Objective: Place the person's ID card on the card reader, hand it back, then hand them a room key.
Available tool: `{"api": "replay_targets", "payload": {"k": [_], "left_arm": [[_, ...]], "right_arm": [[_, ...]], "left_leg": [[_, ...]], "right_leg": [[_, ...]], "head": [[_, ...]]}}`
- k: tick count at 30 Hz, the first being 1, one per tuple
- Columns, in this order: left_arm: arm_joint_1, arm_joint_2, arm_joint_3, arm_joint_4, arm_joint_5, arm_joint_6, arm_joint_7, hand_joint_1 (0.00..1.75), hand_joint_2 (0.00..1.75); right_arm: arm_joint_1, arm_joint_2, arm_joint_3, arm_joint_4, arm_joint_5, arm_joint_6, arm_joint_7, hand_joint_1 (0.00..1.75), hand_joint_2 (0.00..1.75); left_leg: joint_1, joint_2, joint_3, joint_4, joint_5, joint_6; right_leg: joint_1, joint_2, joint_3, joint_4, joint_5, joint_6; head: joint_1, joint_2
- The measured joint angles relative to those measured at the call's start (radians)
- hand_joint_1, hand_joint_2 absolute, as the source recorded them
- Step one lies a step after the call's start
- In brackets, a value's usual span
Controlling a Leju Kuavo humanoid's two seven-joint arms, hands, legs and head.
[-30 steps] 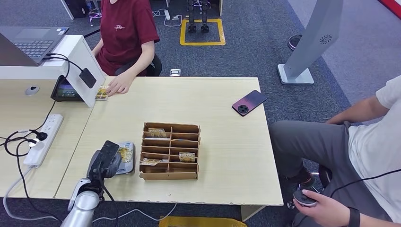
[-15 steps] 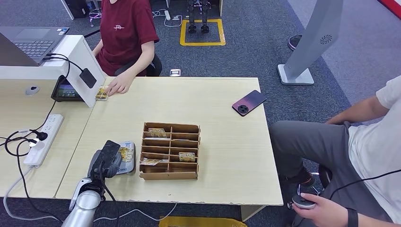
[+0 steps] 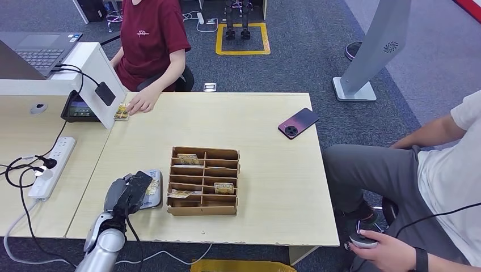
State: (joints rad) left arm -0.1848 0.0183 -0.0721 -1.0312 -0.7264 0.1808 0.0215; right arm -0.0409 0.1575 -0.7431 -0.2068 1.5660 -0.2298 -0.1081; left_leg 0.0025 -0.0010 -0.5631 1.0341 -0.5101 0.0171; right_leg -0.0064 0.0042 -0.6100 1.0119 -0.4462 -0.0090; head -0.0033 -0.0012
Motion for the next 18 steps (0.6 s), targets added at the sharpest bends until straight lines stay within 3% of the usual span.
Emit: {"api": "replay_targets", "payload": {"k": [8, 18], "left_arm": [[-0.012, -0.007, 0.000, 0.021, -0.123, 0.042, 0.013, 1.75, 1.75], [-0.018, -0.014, 0.000, 0.033, -0.113, 0.037, 0.008, 1.75, 1.75]], "right_arm": [[-0.003, 0.000, 0.000, -0.004, 0.000, 0.004, -0.003, 0.00, 0.00], [-0.004, 0.000, 0.000, -0.005, -0.002, 0.007, -0.004, 0.00, 0.00]], "left_leg": [[0.000, 0.000, 0.000, 0.000, 0.000, 0.000], [0.000, 0.000, 0.001, 0.000, 0.000, 0.000]], "right_leg": [[0.000, 0.000, 0.000, 0.000, 0.000, 0.000], [0.000, 0.000, 0.001, 0.000, 0.000, 0.000]], "head": [[0.000, 0.000], [0.000, 0.000]]}}
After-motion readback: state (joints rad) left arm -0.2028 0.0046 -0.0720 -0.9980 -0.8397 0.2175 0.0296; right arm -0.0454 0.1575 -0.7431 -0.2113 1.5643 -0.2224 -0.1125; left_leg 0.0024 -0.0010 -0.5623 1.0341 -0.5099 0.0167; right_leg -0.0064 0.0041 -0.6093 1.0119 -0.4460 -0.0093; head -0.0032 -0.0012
